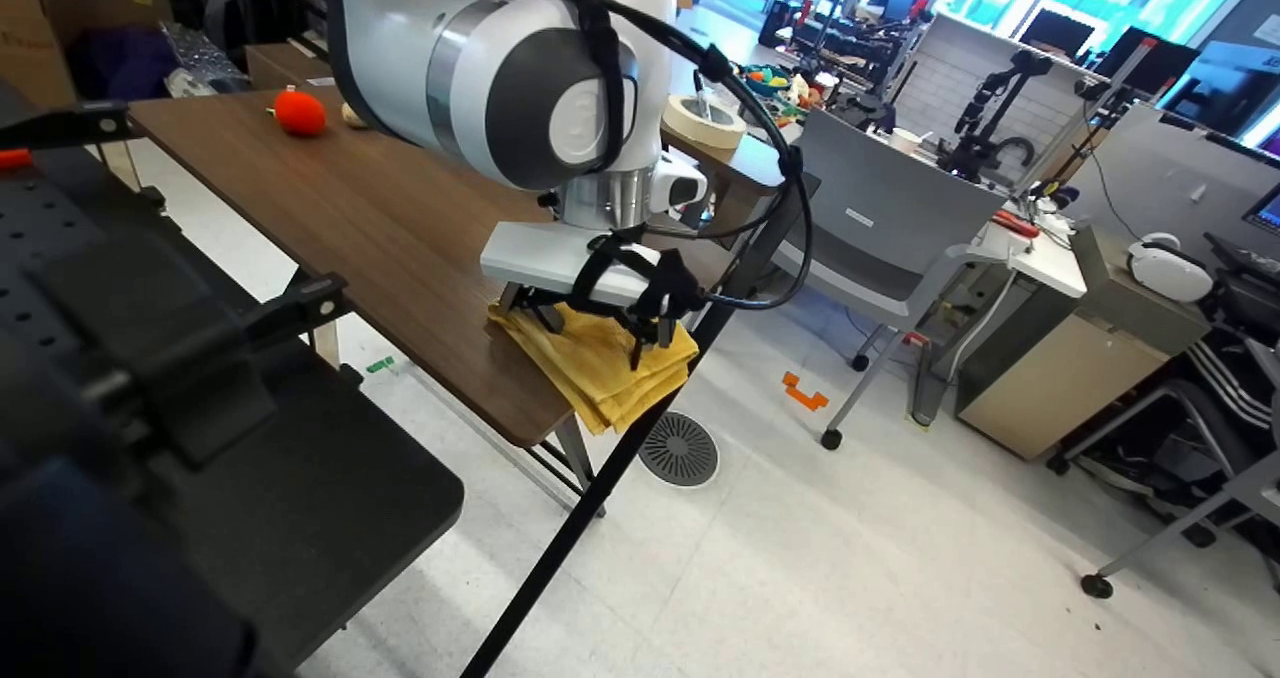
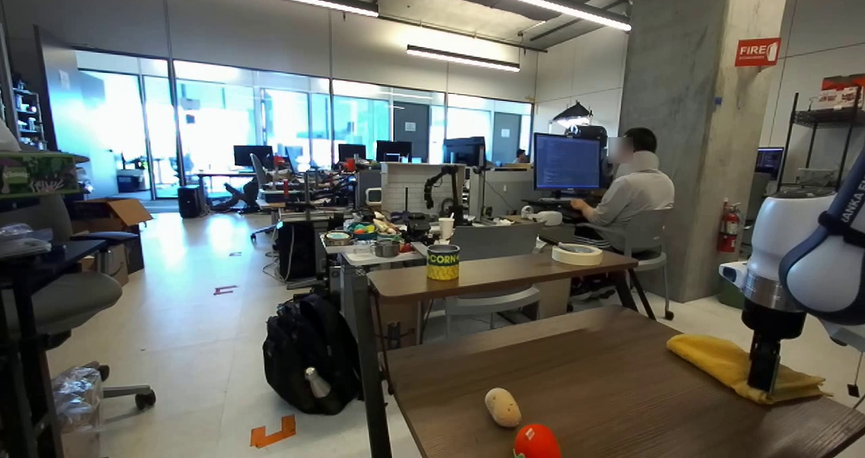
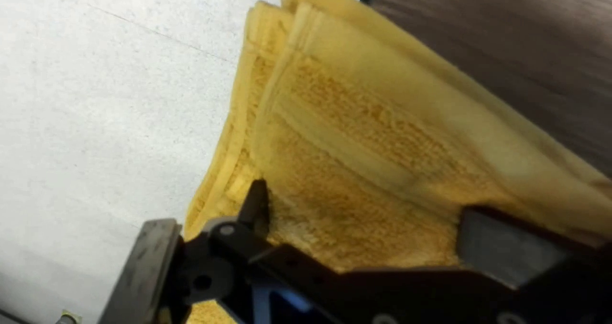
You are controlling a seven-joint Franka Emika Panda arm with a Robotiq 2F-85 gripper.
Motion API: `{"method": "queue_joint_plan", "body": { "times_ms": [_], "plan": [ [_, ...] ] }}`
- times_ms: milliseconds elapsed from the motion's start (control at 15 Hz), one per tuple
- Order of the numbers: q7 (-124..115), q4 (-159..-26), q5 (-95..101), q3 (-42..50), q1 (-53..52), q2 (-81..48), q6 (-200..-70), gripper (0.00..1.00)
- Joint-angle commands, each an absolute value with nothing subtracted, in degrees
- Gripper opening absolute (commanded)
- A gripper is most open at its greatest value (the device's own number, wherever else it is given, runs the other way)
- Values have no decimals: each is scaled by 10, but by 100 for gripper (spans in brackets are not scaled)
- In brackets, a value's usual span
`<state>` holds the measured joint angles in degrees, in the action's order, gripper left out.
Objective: Wipe the table with the cloth
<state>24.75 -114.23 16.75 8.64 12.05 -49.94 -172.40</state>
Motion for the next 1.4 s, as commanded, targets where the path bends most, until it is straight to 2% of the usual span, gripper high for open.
{"method": "queue_joint_plan", "body": {
  "times_ms": [0, 267, 533, 867, 1067, 1333],
  "plan": [
    [280, -1217, 176, -7, 163, -437, -1738, 100],
    [316, -1297, 165, -128, 210, -399, -1743, 100],
    [312, -1295, 160, -161, 201, -416, -1704, 100],
    [299, -1292, 159, -146, 180, -419, -1721, 100],
    [263, -1244, 142, -129, 145, -447, -1685, 100],
    [153, -1151, 132, -46, 8, -515, -1654, 100]
  ]
}}
